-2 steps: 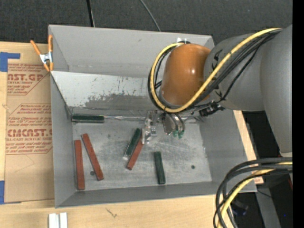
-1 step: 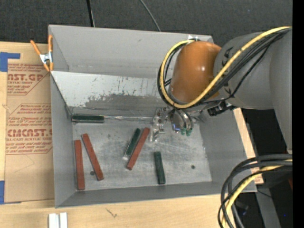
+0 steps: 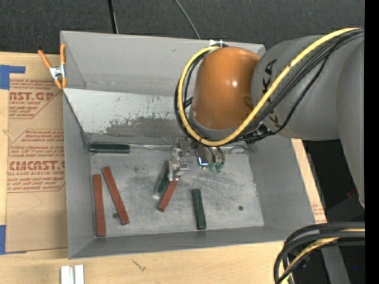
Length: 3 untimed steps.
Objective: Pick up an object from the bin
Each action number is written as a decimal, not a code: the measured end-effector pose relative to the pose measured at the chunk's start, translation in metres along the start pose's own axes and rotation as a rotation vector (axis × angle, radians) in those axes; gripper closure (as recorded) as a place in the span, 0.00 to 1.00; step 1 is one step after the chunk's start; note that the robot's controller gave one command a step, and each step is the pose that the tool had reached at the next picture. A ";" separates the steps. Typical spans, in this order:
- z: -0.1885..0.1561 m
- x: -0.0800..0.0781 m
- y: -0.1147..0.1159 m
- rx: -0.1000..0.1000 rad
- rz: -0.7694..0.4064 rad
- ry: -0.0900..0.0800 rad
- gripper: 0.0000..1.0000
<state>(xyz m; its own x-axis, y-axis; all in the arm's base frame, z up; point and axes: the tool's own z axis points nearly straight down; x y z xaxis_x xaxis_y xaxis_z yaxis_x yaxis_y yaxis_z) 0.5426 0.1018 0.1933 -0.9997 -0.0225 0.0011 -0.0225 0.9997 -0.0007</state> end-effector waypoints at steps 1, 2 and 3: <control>0.018 -0.025 0.010 -0.006 -0.026 -0.010 1.00; 0.070 -0.025 -0.007 -0.001 0.047 -0.002 0.00; 0.070 -0.025 -0.007 -0.002 0.047 -0.002 0.00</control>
Offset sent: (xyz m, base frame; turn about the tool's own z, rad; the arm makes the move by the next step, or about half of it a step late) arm 0.0250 -0.0075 -0.0690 0.0482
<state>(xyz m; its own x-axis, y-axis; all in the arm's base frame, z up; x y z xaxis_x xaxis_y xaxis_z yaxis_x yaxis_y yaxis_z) 0.5676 0.0953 0.1237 -0.9997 0.0244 -0.0009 0.0244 0.9997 0.0010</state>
